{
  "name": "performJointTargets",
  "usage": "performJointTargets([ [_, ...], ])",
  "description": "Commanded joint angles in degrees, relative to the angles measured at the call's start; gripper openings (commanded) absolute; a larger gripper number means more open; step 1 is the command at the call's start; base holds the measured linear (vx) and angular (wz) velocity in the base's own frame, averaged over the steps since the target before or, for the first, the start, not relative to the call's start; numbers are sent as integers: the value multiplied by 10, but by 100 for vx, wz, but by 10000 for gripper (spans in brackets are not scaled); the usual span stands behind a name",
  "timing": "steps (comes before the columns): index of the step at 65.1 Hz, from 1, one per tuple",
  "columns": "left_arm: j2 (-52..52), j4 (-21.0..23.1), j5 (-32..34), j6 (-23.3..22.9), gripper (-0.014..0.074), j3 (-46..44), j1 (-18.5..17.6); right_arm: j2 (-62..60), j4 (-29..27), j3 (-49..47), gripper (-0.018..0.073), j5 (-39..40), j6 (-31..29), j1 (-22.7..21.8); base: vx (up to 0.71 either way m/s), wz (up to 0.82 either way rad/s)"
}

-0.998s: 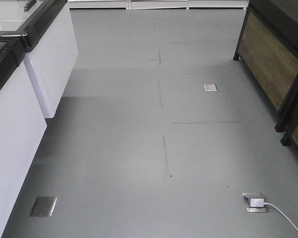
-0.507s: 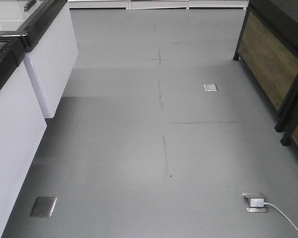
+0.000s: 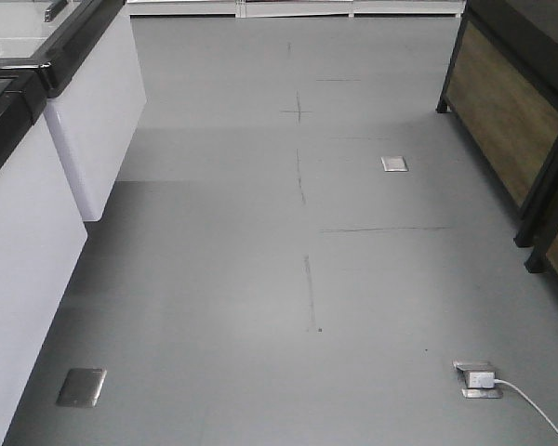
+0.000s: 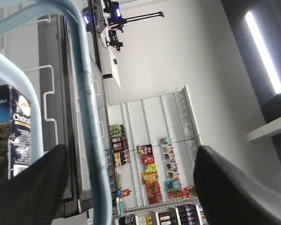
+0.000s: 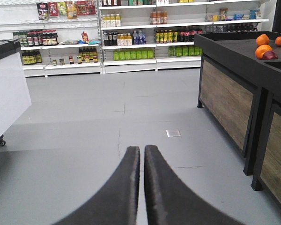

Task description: Left arm holds basket, right arm returns cookies

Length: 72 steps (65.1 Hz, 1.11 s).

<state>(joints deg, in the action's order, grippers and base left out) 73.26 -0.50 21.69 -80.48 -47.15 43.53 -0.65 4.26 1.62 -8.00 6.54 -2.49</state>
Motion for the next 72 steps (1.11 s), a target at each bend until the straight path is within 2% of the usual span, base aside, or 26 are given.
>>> performJointTargets([
  [1,-1,11,69,-4,523,-17,1,-5,3,10,-10,42,-5,-2,0,0],
  [28,32,9,83,-4,522,-17,-1,-5,3,10,-10,42,-5,-2,0,0],
  [36,35,9,90,-4,495,-17,-1,-5,3,10,-10,42,-5,-2,0,0],
  [72,41,5,94,-4,158,-17,-1,-5,3,10,-10,42,-5,-2,0,0],
])
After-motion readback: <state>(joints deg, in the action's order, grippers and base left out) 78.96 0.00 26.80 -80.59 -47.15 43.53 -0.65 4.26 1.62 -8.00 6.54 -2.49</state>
